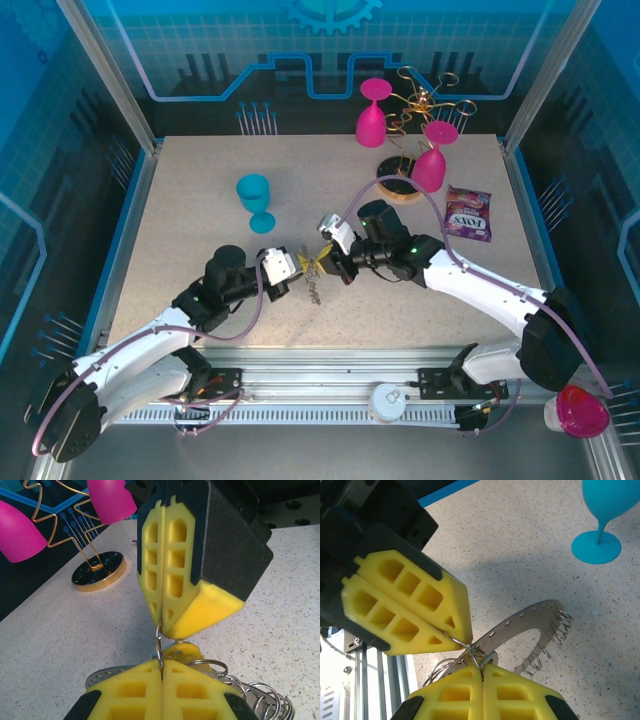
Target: Put the keys on the keyring
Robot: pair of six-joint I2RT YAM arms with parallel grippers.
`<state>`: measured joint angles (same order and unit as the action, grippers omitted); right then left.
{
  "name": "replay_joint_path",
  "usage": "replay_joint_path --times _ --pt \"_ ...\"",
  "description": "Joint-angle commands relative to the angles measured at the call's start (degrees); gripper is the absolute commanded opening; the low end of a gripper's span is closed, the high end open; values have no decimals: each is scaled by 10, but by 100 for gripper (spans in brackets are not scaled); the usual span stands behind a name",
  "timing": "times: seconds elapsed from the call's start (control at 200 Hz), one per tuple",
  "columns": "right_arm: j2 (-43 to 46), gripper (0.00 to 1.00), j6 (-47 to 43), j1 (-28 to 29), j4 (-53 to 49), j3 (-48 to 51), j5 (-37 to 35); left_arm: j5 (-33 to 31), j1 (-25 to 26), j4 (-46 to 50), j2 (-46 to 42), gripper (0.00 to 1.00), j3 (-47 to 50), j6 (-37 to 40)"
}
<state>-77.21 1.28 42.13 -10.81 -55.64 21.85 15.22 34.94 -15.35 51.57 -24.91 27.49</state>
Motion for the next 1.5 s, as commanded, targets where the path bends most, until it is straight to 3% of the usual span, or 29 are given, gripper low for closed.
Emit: replay_joint_path --times 0.0,0.285,0.47,0.6,0.695,0.785,1.061,1.311,1.496 --pt "-8 0 71 4 45 -18 -30 5 10 -36 -4 0 6 -2" --pt "-3 0 128 8 70 -9 -57 -1 9 -54 -3 0 9 -37" --pt "0 0 118 5 69 -1 -30 -15 10 -74 -9 0 19 -48" --pt "11 30 77 -5 60 14 -16 -14 10 -88 -10 0 26 -57" --pt "20 41 49 -35 40 19 -3 -13 9 -93 -11 0 28 -59" --pt "34 45 -1 -60 35 26 23 -4 9 -102 -12 0 31 -62" --pt "79 43 -178 -59 133 87 140 59 1 -159 -5 0 45 -86" --pt "44 38 -195 -41 134 74 143 85 0 -198 9 0 51 -103" --pt "32 25 -188 -38 160 80 154 88 -1 -210 15 0 53 -119"
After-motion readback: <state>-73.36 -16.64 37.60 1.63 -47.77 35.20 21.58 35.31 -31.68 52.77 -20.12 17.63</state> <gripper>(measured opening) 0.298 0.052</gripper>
